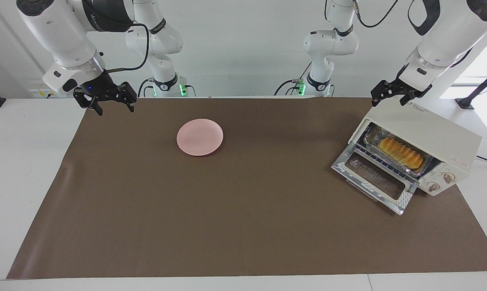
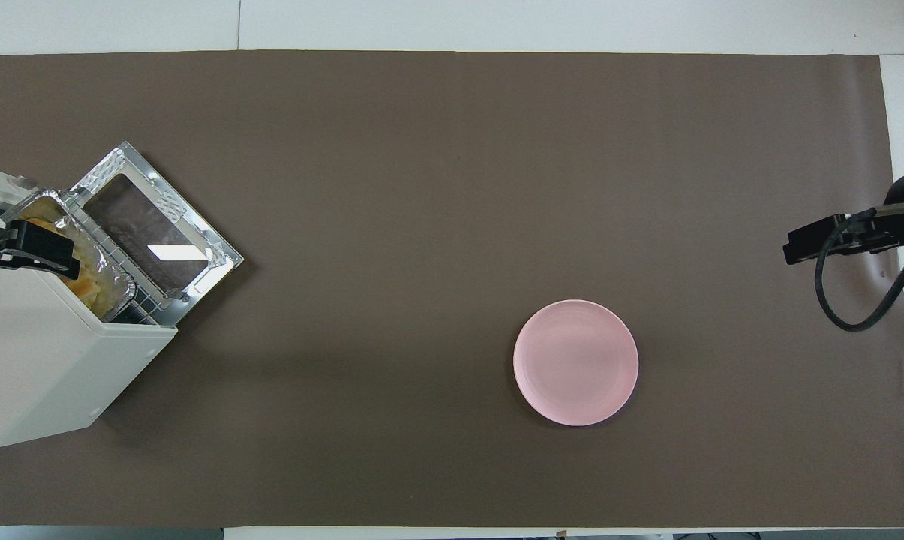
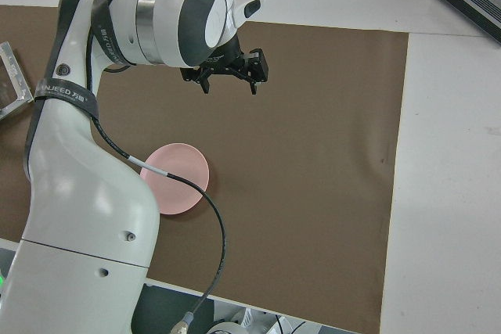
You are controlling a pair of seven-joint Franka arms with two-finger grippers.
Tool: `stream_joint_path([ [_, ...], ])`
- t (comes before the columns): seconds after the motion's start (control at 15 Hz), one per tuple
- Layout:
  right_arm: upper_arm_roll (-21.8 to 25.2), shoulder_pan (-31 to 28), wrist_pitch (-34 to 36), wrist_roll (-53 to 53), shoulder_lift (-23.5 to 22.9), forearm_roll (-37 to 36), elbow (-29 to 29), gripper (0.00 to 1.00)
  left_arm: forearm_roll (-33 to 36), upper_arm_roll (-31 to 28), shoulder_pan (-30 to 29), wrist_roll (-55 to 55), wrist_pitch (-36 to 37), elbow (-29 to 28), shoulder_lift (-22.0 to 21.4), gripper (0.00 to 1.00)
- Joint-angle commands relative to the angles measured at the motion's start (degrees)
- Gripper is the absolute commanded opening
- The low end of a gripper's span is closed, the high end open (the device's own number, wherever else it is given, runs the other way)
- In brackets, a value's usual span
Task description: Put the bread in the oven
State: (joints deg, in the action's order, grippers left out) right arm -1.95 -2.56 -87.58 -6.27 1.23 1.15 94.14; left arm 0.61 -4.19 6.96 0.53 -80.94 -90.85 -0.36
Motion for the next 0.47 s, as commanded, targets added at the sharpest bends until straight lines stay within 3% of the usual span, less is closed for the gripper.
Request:
stream_joint_path([
  [0.0,-0.33,-0.69,0.75,-1.46,0.97,0.96,0.6,1.0,-0.87,-0.3,0.34,0.7,-2.11,-3.2,-2.54,1.0],
  [0.4,-0.24,-0.69,0.75,-1.46,0.97,0.96,0.6,1.0,-1.14,-0.21,0.43,0.09,-2.38,-2.76,-2.45,1.0],
])
